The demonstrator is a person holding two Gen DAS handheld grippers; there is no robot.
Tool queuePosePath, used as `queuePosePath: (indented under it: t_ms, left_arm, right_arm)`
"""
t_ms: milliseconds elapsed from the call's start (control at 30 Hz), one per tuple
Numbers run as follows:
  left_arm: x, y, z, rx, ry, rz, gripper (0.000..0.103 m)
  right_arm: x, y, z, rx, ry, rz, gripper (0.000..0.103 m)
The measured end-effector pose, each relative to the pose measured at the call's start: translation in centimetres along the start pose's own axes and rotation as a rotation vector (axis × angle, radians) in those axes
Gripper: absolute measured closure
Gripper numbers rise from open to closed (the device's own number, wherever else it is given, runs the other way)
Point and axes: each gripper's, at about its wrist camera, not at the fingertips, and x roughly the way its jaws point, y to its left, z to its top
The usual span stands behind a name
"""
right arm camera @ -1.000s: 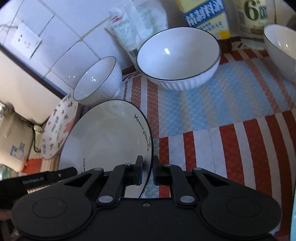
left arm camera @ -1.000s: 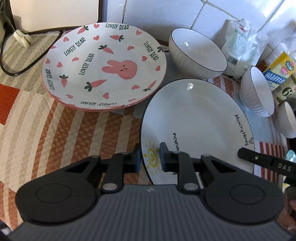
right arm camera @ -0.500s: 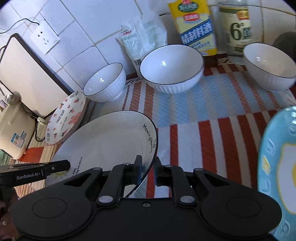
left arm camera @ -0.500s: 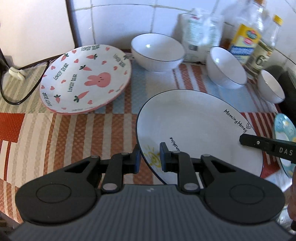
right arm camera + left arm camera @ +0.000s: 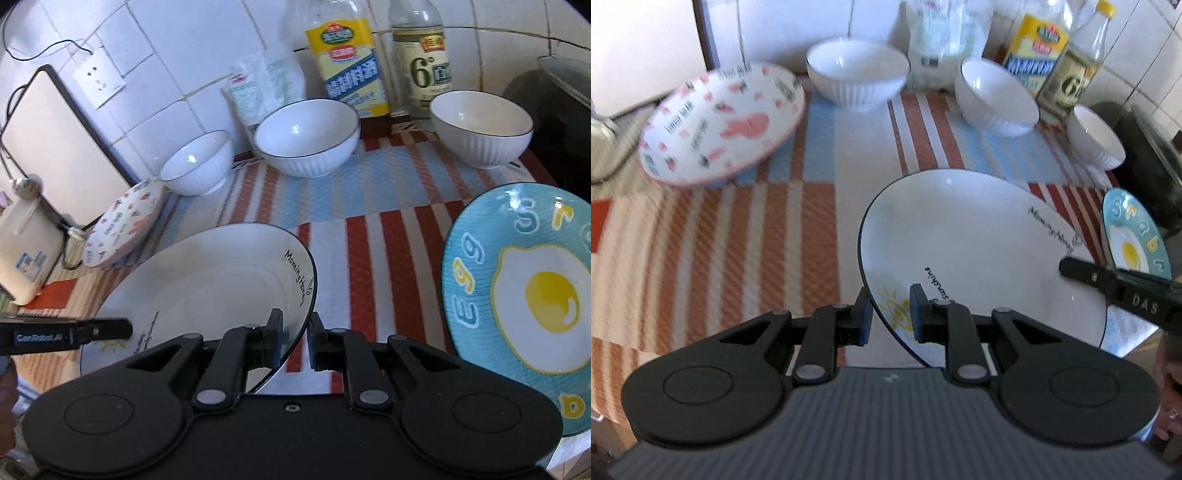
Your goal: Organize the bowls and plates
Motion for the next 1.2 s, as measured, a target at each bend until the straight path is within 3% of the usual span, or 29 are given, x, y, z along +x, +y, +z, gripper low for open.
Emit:
queuePosePath:
  t_ms: [233,500,667,800,1000,1133,1200]
  left_arm:
    - [0.4,-0.8,-0.2,0.025,0.0,0.0,0.084]
    - [1.2,-0.1,-0.4,-0.019,0.067,-0.013,0.084]
    - [1.7,-0.4,-0.5,-0.004,0.113,0.039,0.085]
    - [1.2,-0.9,-0.5,0.021,0.106,0.084,0.084]
    - [-0.9,-1.3,-1.2,0.047,0.111,0.118,0.083]
    - [-3.1,-2.4,-1.9,0.093,0.128,0.108,0.07]
    - [-4.6,-2.9,-2.3,0.101,0.118,0.078,0.069]
  right_arm:
    - [0.1,-0.4,-0.3,-0.023,-0.011,-0.029,0.085]
    - [0.2,-0.9,-0.9,0.008,0.024,-0.019,0.085]
    - [0.5,-1.0,-1.5,0.01,0.055,-0.013,0.086]
    - [0.5,-0.7,-1.5,0.008,0.072,-0.031,0.085]
    - [-1.6,-0.5,-1.0,0.01,0.05,-0.034,0.077]
    - [-4.2,0.0,-1.0,0.001,0.019,-0.006,0.071]
    - [-5.5,0.5,-1.2,-0.018,0.006,0.001,0.067]
